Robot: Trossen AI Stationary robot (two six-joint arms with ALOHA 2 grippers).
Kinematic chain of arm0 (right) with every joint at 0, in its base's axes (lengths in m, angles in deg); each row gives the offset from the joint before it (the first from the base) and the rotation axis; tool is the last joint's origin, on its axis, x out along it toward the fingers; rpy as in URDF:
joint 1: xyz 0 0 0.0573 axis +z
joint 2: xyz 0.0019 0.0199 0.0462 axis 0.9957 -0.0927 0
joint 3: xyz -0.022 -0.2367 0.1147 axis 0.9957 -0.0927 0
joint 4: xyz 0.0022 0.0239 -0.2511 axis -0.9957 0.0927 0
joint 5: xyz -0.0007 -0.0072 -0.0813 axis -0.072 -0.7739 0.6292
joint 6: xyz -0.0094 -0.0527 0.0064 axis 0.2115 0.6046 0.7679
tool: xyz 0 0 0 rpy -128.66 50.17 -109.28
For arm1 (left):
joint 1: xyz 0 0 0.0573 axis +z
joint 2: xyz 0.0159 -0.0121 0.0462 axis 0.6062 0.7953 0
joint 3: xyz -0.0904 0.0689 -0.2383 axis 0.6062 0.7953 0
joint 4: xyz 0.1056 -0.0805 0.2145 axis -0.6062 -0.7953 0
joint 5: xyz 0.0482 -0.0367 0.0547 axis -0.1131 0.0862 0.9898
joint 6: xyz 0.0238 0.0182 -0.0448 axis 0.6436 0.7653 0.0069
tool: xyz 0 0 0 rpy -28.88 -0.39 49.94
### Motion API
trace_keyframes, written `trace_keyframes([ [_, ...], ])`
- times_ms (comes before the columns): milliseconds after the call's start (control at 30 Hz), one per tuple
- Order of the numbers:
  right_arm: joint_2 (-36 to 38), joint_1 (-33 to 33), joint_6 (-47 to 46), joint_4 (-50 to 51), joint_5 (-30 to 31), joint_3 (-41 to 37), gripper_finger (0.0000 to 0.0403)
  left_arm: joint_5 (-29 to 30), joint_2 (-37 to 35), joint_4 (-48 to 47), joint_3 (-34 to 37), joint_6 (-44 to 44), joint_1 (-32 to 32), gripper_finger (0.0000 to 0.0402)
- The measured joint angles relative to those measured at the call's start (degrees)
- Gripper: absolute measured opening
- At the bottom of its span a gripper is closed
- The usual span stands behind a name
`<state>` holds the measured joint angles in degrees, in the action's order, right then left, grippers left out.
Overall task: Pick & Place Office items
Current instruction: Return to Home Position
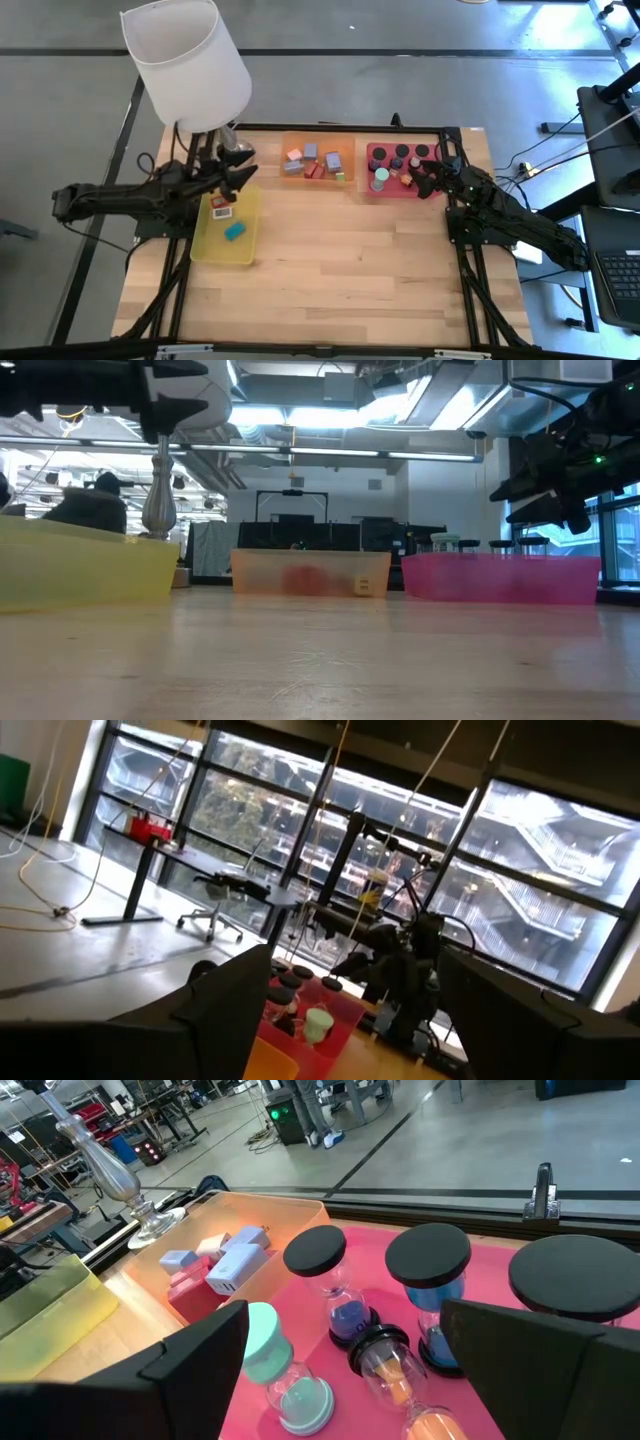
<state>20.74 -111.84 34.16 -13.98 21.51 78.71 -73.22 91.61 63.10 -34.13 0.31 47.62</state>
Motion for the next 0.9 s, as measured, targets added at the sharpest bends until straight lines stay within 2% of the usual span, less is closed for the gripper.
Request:
trace_keyframes([
  [200,0.00,0.00,0.00,0.01,0.00,0.00,0.0331,0.02,-5.90,0.53,3.70,1.40,0.00,0.0283],
  [433,0.00,0.00,0.00,0.00,-0.02,0.00,0.0331,0.03,-10.15,5.38,9.32,3.61,0.00,0.0283],
  [600,0.00,0.00,0.00,0.01,-0.02,0.00,0.0331,0.05,-10.99,11.05,13.49,3.62,0.00,0.0283],
  [800,0.00,0.00,0.00,0.00,-0.02,0.00,0.0331,0.09,-10.95,10.57,13.61,6.62,0.00,0.0283],
  [900,0.00,0.00,0.00,0.00,-0.02,0.00,0.0331,0.48,-10.92,7.03,13.61,10.10,0.00,0.0283],
])
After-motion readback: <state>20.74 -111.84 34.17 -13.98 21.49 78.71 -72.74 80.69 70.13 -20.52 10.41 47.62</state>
